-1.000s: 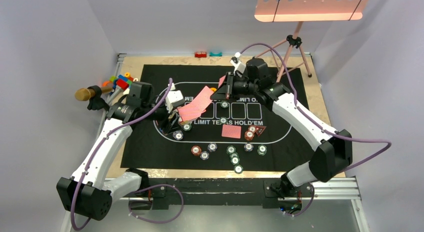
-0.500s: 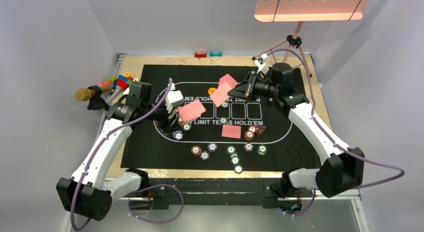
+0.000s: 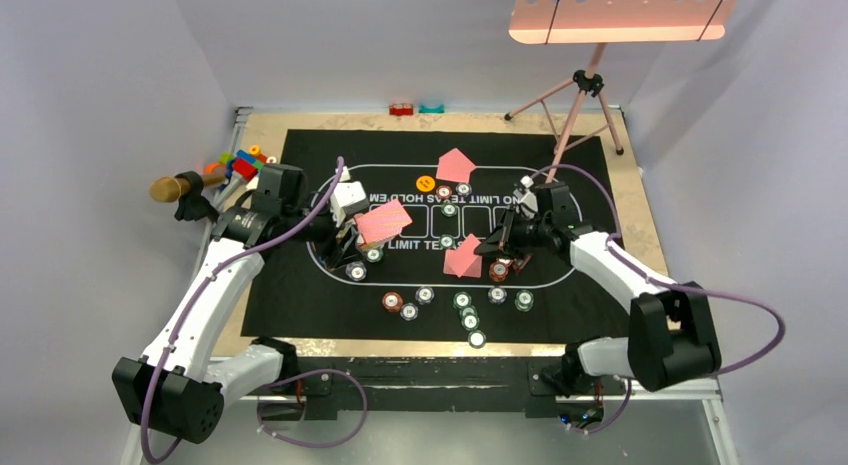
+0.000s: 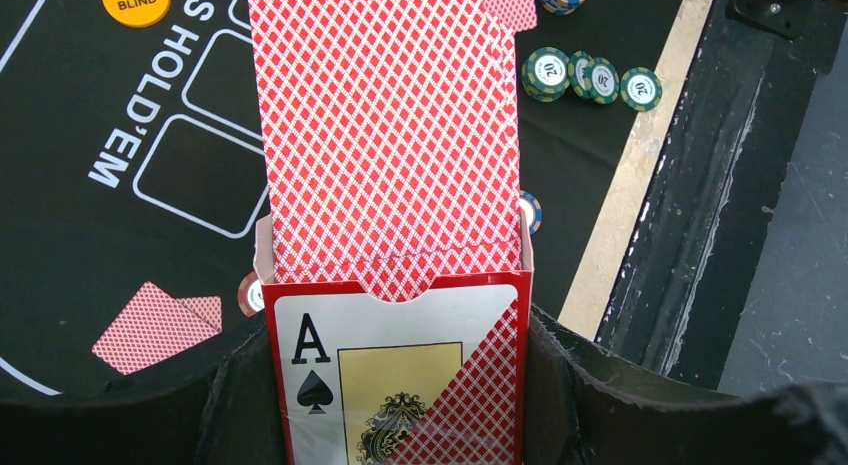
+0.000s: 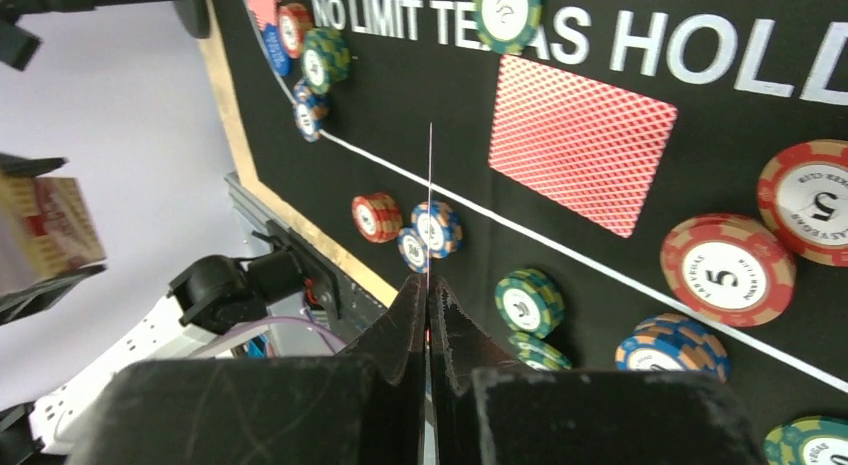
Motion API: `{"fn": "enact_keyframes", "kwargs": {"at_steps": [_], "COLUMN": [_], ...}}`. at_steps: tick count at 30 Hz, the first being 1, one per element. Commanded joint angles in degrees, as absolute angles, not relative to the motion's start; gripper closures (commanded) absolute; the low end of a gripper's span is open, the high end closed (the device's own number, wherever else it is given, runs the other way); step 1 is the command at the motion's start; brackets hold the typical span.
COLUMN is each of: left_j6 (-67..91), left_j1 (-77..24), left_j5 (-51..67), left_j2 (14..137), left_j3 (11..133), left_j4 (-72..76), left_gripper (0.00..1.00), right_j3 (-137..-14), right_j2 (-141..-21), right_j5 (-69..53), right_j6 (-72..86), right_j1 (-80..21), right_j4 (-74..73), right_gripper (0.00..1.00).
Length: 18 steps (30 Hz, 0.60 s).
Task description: Distribute texas hold em gaming equipment
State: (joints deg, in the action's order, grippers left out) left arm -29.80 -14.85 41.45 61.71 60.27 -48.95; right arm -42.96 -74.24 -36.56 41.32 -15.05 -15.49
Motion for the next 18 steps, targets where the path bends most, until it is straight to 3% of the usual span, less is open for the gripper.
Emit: {"fn": "enact_keyframes", "kwargs": {"at_steps": [1,12,15,18], "left_j6": [-30.7,-30.9,-30.8,-30.8], "left_j1": [-14.4,-14.4,-14.4,-14.4], "left_j5": [44.3,44.6,44.7,44.6], "left_j2": [60.4,60.5,60.7,60.7], "left_j3": [62.5,62.2,62.3,62.4], "left_j4": [-48.0,-48.2,-47.9,-48.0], "left_gripper": [1.0,1.0,1.0,1.0], "right_j3": [-42.2,-43.6,-44.4,-45.5], "right_j2": [-76.8,-83.2,-82.1,-79.5], "right_j5": [-34.4,-26.3,-24.0,-22.6], "right_j6": [40.4,35.0,34.4,34.4], "right_j1": [-15.2,-15.5,-15.4,-15.5], "right_j4": [-7.5,-16.8,-19.8,-22.5], "right_gripper": [1.0,0.99,0.91,0.74]}}
